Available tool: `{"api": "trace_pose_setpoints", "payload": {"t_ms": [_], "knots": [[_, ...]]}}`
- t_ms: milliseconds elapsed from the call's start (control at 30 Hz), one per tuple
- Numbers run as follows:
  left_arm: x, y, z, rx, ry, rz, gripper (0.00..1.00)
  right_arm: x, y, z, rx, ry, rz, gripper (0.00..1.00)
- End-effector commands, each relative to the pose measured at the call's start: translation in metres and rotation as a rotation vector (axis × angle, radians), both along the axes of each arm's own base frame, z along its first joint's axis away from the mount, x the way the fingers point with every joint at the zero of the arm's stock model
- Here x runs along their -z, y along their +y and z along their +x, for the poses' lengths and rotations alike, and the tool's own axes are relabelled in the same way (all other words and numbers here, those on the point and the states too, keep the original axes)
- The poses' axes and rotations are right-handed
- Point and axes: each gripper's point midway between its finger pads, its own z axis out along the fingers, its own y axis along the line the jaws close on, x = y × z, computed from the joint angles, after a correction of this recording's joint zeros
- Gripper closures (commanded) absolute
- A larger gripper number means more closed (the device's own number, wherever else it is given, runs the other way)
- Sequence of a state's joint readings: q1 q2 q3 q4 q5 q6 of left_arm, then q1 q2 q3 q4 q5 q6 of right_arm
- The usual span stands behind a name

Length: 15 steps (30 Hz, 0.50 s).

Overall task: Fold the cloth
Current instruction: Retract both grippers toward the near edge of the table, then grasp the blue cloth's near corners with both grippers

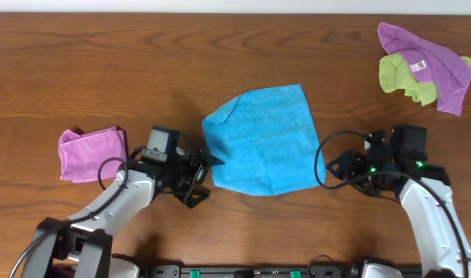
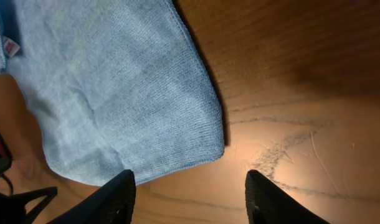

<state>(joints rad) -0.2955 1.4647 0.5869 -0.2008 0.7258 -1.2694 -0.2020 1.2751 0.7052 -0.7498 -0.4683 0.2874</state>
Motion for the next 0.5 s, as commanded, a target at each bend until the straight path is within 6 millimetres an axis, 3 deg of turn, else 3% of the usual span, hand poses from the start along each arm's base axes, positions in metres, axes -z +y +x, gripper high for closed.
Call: {"api": "trace_pose_setpoints", "payload": {"t_ms": [0, 467], "knots": [[0.011, -0.002, -0.007, -0.035, 0.051, 0.006, 0.05, 0.008, 0.001, -0.002, -0.009, 0.023, 0.020, 0.43], [0.024, -0.001, 0.002, -0.070, 0.028, 0.048, 0.05, 0.044, 0.001, -0.003, -0.017, 0.136, 0.039, 0.39]]}}
